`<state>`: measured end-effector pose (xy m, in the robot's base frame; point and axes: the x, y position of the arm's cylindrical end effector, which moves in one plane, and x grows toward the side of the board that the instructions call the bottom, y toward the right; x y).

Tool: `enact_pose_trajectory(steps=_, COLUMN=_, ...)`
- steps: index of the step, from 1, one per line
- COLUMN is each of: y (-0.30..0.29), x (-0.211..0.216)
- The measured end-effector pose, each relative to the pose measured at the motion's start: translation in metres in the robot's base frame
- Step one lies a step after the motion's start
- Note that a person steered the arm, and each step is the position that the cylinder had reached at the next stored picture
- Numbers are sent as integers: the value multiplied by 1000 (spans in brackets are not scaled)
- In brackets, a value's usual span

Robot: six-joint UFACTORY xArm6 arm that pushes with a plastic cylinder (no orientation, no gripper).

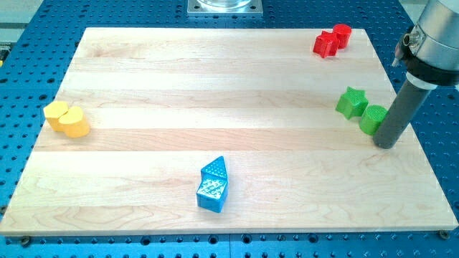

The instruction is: Push the green circle into the green star

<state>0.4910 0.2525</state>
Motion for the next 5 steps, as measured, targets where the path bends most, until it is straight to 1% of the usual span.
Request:
enact_pose_trajectory(steps=1, y=15, x=-10)
enact_pose_trajectory(steps=2, y=-9, x=-25)
enact_pose_trajectory(steps=5, y=-4, x=-27)
